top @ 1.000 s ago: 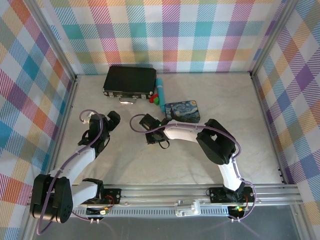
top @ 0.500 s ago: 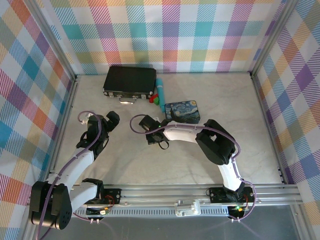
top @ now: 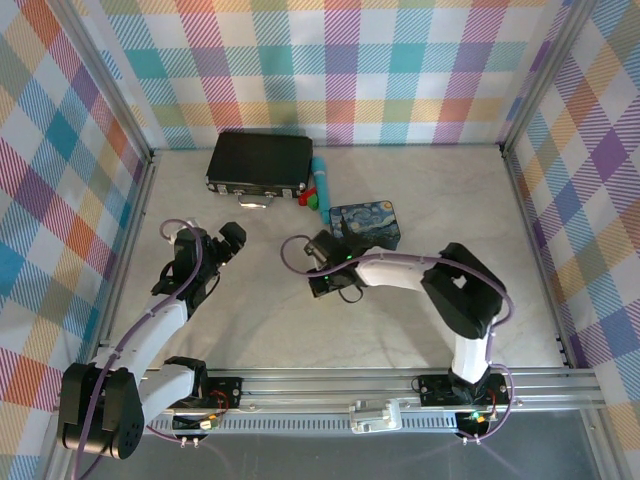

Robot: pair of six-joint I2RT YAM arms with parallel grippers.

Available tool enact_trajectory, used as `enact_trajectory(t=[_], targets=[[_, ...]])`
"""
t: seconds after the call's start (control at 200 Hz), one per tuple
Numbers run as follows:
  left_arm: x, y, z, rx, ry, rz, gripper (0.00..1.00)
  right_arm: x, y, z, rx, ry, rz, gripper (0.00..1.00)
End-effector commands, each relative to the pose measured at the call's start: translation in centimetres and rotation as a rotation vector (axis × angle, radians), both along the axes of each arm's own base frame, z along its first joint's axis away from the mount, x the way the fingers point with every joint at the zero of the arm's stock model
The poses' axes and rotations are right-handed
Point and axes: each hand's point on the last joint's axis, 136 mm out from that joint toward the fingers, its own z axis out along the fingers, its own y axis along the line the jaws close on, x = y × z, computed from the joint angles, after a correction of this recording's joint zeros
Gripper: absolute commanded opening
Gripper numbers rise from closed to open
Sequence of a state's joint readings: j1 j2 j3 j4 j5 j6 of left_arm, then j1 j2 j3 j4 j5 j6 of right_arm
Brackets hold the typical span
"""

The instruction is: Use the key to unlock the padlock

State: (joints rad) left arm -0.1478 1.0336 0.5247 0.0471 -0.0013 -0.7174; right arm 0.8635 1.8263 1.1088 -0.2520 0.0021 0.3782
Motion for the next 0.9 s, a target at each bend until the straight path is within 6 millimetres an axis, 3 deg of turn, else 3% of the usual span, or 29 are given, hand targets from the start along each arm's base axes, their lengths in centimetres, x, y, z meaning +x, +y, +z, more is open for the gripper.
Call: enact_trajectory(t=[0.0, 0.165, 0.48, 0.57, 0.74, 0.895], targets=[[1.0, -2.9, 4.0, -0.098, -0.111, -0.140, 0.98, 0.5, 1.2, 6.3, 0.258, -0.025, 0.173, 0.00], [1.3, -6.6, 7.0, -0.177, -0.193, -0.277, 0.94, 1.1, -0.7, 10.9, 0.429, 0.019, 0.247, 0.00], [0.0, -16.8, 11.9, -0.243, -0.355, -0.603, 0.82, 1.5, -2.6, 18.0, 0.539, -0.075, 0.316, 0.00], [-0.3, -18.9, 12.7, -0.244, -0.374, -0.661, 0.77, 1.4, -3.1, 19.6, 0.561, -0.118, 0.305, 0.00], [-0.7, -20.8, 14.5, -0.293, -0.439, -0.699, 0.72, 0.8, -3.5, 22.3, 0.638, -0.187, 0.299, 0.00], [-0.6, -20.9, 15.7, -0.370, -0.445, -0.650, 0.72, 1.8, -4.4, 22.6, 0.582, -0.285, 0.250, 0.00]])
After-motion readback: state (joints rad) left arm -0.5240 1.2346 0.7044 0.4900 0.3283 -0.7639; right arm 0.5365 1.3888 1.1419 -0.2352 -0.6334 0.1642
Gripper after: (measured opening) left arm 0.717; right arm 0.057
